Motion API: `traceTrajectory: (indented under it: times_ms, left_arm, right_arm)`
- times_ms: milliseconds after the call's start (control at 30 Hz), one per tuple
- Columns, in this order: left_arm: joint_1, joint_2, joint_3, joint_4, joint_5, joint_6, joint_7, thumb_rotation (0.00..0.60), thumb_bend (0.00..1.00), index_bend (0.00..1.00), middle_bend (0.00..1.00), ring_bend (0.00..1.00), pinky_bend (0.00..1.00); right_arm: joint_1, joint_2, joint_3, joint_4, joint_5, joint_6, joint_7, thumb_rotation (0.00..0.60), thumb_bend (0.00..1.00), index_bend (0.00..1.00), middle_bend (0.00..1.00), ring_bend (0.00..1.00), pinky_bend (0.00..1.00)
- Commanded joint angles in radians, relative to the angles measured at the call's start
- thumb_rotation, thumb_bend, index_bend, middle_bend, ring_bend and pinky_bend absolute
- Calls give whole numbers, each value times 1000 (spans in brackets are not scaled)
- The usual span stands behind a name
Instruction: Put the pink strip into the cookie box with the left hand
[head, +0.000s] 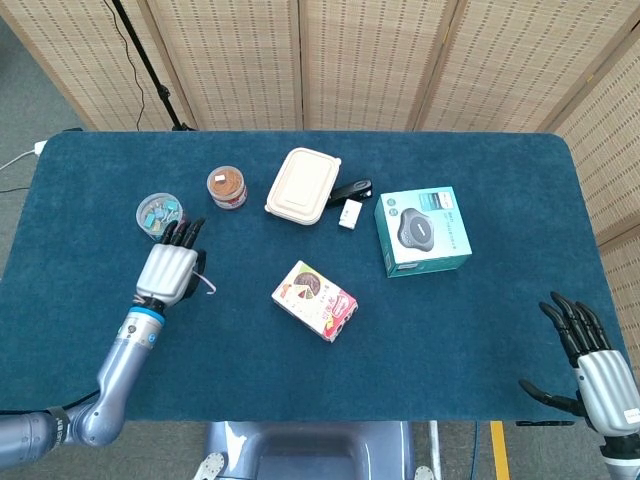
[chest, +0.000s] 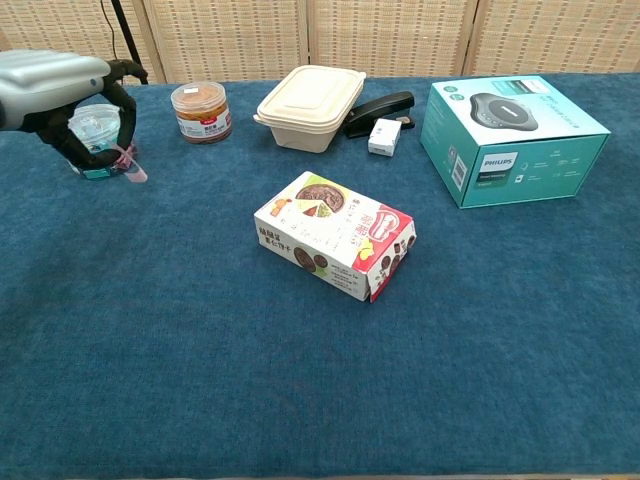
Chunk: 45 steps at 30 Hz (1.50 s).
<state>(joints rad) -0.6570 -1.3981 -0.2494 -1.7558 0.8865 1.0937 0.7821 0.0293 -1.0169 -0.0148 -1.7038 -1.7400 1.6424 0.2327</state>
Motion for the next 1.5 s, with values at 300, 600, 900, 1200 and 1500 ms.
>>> traceTrajectory:
  times_ms: [300, 600, 900, 1200, 1500]
  left_arm:
    - [-177, -95, 30, 50, 10, -11, 191, 600, 429, 607, 0, 0, 0]
    - [-270, -176, 31, 80, -85, 7, 305, 600, 430, 607, 0, 0, 0]
    - [-367, -231, 28, 85, -206, 40, 439, 600, 429, 607, 0, 0, 0]
    - [-452, -312, 26, 138, -284, 57, 508, 600, 429, 607, 0, 0, 0]
    - [-493, -365, 21, 196, -324, 51, 494, 600, 429, 607, 0, 0, 0]
  right_arm:
    - [4, 3, 3, 2, 8, -8, 11, 600, 0, 30, 0, 0, 0]
    - [0, 8, 6, 8, 17, 1, 32, 600, 0, 30, 0, 0, 0]
    - [4, 13, 2, 11, 12, -7, 51, 600, 0, 30, 0, 0, 0]
    - [7, 18, 5, 15, 21, -12, 70, 600, 0, 30, 0, 0, 0]
    - [8, 21, 6, 19, 26, -14, 84, 600, 0, 30, 0, 0, 0]
